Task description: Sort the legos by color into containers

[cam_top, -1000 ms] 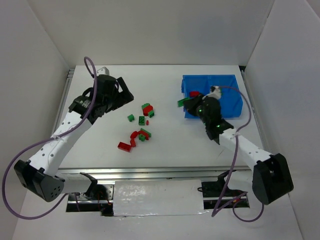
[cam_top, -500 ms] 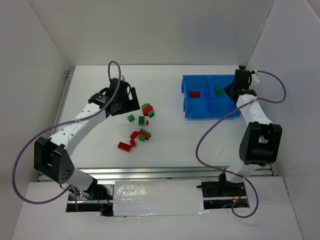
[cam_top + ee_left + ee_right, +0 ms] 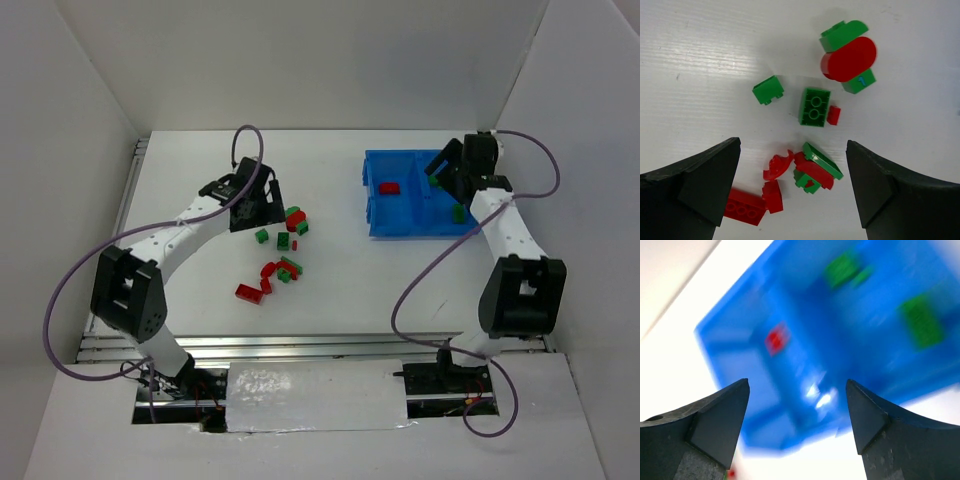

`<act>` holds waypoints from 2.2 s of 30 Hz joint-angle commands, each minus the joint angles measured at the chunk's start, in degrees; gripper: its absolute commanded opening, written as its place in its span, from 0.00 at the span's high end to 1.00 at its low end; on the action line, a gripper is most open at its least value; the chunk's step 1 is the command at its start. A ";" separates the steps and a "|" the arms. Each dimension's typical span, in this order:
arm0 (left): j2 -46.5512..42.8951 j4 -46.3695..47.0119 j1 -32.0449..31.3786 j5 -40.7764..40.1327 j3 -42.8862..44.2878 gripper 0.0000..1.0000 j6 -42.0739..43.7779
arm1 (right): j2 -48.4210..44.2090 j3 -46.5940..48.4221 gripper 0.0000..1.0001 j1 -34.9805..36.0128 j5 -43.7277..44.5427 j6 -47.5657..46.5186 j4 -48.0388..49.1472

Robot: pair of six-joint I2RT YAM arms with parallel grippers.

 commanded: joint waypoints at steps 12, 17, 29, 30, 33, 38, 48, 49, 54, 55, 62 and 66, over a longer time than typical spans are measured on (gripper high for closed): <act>9.48 1.10 4.58 -2.79 1.58 0.06 -5.58 | -27.12 -20.74 0.15 21.24 -8.25 -4.19 2.98; 11.67 3.92 4.76 -0.76 0.79 0.07 -6.02 | -29.75 -19.87 0.16 21.60 -8.43 -7.26 -0.18; 17.65 4.54 4.76 -2.25 0.53 0.20 -11.03 | -31.95 -21.89 0.17 21.77 -11.68 -8.59 0.52; 18.01 4.37 4.76 -2.25 0.70 0.23 -11.20 | -32.04 -22.06 0.17 21.77 -11.77 -8.59 0.61; 19.59 4.19 4.76 -2.08 1.40 0.39 -11.12 | -32.21 -22.41 0.17 21.77 -12.47 -8.59 1.22; 20.91 4.89 4.76 -1.47 1.32 0.45 -11.38 | -31.69 -22.32 0.18 21.95 -12.91 -8.85 1.05; 5.31 6.38 4.06 3.62 -3.77 1.00 -17.26 | -33.88 -36.11 0.19 28.09 -22.59 -1.40 24.84; 3.53 6.56 3.62 4.59 -4.30 1.00 -19.79 | -33.88 -37.60 0.19 29.67 -21.80 0.19 27.74; -7.89 11.12 -1.38 10.92 -9.12 1.00 -28.68 | -31.96 -42.19 0.18 43.90 -5.30 5.91 40.77; -9.13 12.87 -2.09 12.06 -10.01 1.00 -32.44 | -31.25 -41.67 0.18 45.66 -2.74 5.91 40.69; -17.05 23.61 -6.31 20.24 -17.32 1.00 -42.31 | -28.09 -42.28 0.24 52.27 8.62 6.18 49.90; -18.72 22.73 -7.02 21.04 -16.52 1.00 -42.84 | -26.59 -40.96 0.25 53.76 9.94 5.04 50.88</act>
